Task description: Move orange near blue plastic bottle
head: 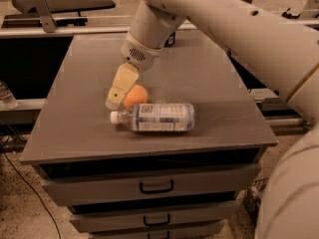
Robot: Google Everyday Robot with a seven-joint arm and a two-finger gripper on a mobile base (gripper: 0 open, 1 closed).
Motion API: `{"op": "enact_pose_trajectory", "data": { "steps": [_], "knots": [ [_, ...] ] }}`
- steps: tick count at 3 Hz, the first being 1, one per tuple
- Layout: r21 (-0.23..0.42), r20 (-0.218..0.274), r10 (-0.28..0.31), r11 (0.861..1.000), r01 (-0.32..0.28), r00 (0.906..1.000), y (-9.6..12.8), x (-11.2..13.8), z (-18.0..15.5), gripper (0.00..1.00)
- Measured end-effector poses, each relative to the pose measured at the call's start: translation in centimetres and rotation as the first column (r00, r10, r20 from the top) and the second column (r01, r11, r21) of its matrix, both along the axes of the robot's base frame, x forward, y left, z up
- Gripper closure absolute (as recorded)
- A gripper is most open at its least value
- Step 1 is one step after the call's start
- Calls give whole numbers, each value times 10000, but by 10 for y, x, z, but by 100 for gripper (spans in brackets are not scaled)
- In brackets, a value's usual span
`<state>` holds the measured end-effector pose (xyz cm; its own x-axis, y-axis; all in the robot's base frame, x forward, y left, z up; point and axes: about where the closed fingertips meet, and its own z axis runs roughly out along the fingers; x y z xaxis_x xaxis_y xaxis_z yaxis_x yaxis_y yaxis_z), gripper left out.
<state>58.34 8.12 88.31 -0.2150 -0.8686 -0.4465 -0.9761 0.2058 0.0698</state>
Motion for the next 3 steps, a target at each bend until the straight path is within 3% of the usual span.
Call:
{"op": "enact_pose_trajectory", "data": {
  "steps": [1,2,3],
  "knots": [
    [582,425,-669,9962,643,9969,-22,8,10,0],
    [1740,1054,-1407,9773,1211,9844,-50,15,23,0],
    [3174,2044,-2457,9323,1733,9475,-94,31,44,0]
  ]
}}
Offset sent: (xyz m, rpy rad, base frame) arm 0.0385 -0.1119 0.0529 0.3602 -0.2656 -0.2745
